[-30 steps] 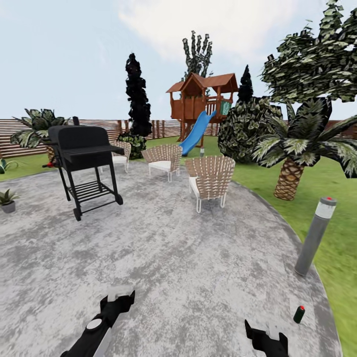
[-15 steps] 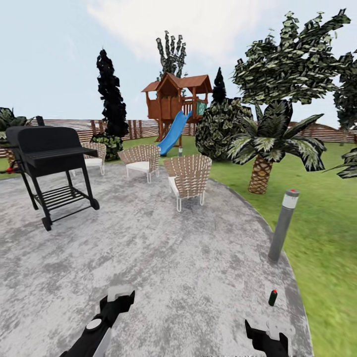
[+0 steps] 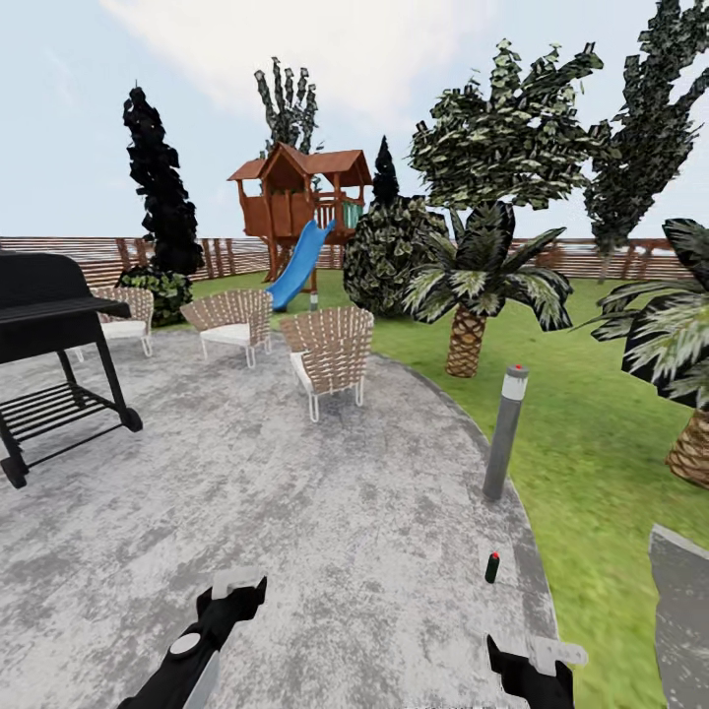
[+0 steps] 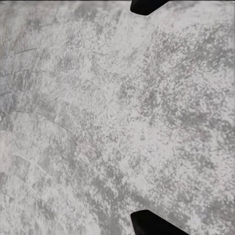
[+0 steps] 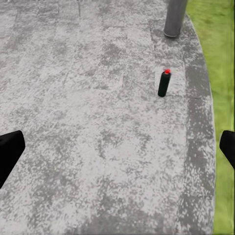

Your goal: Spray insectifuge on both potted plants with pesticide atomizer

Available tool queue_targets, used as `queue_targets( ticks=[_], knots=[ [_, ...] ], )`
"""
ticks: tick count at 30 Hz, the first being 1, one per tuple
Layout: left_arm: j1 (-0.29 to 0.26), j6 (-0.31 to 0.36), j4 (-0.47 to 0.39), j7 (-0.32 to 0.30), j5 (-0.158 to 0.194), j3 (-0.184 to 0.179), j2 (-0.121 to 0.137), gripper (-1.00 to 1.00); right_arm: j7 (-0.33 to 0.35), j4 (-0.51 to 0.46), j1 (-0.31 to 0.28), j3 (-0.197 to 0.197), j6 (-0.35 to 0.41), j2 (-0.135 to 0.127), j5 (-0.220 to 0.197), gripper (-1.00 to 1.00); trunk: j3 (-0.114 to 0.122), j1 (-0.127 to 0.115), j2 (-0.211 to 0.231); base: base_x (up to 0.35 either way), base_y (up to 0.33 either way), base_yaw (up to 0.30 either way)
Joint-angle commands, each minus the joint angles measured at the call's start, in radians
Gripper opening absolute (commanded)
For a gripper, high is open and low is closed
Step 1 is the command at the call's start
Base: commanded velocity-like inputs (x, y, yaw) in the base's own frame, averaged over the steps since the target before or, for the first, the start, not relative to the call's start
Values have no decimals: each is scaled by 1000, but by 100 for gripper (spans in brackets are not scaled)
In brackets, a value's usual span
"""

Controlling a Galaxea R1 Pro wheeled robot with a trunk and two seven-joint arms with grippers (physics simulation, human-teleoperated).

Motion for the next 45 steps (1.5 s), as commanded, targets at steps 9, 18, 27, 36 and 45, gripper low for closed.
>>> queue_targets(
  ticks=[9, 18, 27, 36, 45],
  knots=[
    [0, -2, 0, 1, 7, 0, -1, 100, 0, 1, -1, 6, -4, 0, -7, 100, -1, 0, -1, 0, -286, -233],
    [0, -2, 0, 2, 5, 0, 1, 100, 2, 1, -1, 10, -2, 0, 0, 100, -1, 0, -1, 73, -330, -48],
    [0, -2, 1, 2, 4, 0, 1, 100, 0, 1, -1, 11, -3, 0, 0, 100, -1, 0, -1, 136, -297, -4],
    [0, -2, 1, 2, 5, 0, 6, 100, 1, 1, -1, 11, -3, 0, 0, 100, -1, 0, -1, 223, -226, 0],
    [0, -2, 1, 2, 7, 0, 10, 100, 2, 1, -2, 10, -2, 0, 0, 100, -1, 0, -1, 105, -95, 0]
  ],
)
